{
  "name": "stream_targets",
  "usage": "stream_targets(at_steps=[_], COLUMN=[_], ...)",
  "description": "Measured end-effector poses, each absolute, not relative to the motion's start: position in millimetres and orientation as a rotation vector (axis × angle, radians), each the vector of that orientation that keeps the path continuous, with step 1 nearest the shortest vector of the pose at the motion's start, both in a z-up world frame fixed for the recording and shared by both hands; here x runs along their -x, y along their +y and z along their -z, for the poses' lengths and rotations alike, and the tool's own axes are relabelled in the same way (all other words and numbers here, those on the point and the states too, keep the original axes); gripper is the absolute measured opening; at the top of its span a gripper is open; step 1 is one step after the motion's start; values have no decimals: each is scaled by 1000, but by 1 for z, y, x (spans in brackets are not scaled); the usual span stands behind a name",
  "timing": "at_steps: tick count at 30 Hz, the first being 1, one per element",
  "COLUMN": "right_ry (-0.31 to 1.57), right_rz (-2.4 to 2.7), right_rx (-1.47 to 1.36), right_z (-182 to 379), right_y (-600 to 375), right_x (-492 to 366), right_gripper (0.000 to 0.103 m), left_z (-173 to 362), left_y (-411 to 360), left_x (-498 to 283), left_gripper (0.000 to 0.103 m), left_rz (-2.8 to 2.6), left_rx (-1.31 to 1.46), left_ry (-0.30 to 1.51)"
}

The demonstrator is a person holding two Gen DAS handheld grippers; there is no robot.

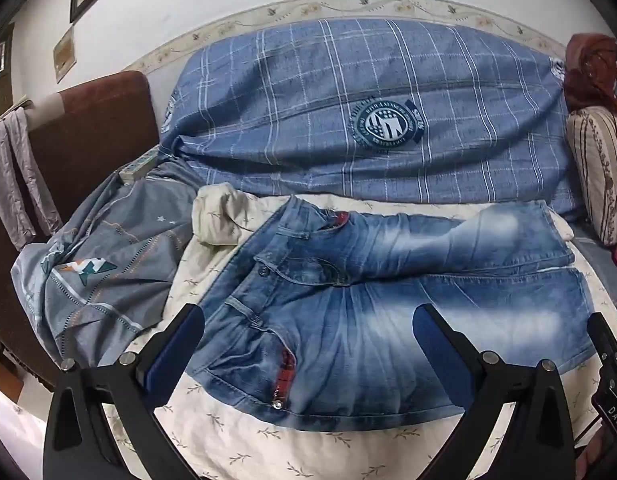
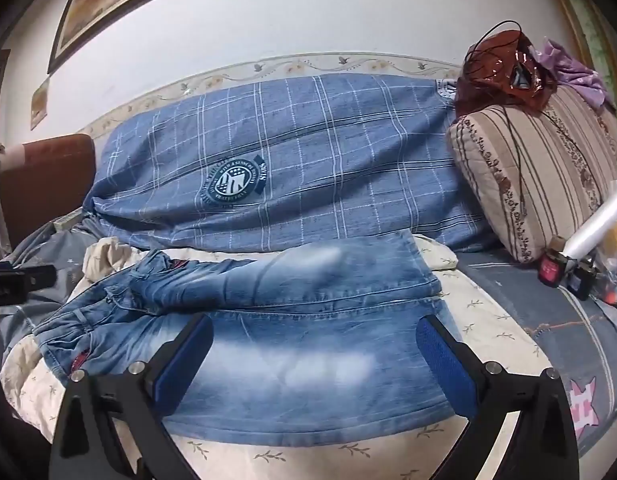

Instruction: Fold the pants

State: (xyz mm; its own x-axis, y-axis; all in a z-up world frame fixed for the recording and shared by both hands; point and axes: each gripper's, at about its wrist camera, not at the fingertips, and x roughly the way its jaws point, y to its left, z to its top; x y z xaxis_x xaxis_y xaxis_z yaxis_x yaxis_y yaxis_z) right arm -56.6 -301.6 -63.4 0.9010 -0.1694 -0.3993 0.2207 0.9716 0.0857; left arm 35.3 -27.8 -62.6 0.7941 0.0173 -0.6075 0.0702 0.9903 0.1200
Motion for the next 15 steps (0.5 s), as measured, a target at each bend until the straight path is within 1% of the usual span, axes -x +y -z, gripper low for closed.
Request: stream_targets(at_steps=[15], right_ry=[444], right_rz=[168], right_rx=[-116], right_z=[68], right_y=[-297], right_x=[49], right_gripper=[103], left_z=[85], left_y=[-45], left_x=[-45], left_gripper=[103], left_rz=[46], left_rx=[-163], left_ry=[712])
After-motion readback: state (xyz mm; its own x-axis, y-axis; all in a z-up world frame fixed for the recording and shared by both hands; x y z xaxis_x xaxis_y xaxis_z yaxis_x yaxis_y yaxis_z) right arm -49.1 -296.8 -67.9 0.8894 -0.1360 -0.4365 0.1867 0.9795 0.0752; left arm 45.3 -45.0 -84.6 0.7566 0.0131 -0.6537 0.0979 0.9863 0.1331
